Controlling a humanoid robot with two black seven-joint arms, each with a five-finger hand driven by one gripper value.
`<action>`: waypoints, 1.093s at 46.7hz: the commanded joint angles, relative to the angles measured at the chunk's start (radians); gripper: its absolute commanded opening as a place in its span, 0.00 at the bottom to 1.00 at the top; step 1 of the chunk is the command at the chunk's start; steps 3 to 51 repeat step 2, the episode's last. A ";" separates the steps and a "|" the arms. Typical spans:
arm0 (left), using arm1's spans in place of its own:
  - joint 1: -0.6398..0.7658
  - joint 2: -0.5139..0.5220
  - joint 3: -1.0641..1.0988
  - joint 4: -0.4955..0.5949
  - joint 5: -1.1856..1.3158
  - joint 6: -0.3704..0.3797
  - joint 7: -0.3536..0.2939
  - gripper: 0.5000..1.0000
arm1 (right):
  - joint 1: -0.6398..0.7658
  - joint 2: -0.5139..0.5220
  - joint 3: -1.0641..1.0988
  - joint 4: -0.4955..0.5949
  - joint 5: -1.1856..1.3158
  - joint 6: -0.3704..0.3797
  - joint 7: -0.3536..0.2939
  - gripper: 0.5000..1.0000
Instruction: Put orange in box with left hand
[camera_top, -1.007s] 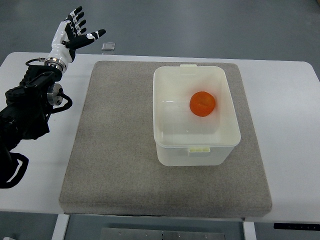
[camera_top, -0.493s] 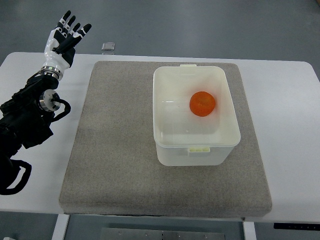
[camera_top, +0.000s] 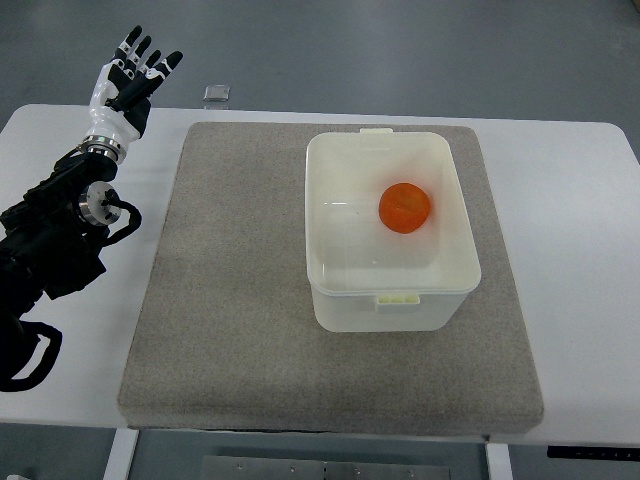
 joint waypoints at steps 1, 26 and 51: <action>0.002 0.001 0.000 0.000 0.000 0.000 0.000 0.98 | 0.001 0.000 0.001 0.032 0.003 -0.002 -0.002 0.85; 0.002 0.001 0.000 0.000 0.000 0.000 0.000 0.98 | 0.001 0.000 0.001 0.035 0.006 -0.002 -0.003 0.85; 0.002 0.001 0.000 0.000 0.000 0.000 0.000 0.98 | 0.001 0.000 0.001 0.035 0.006 -0.002 -0.003 0.85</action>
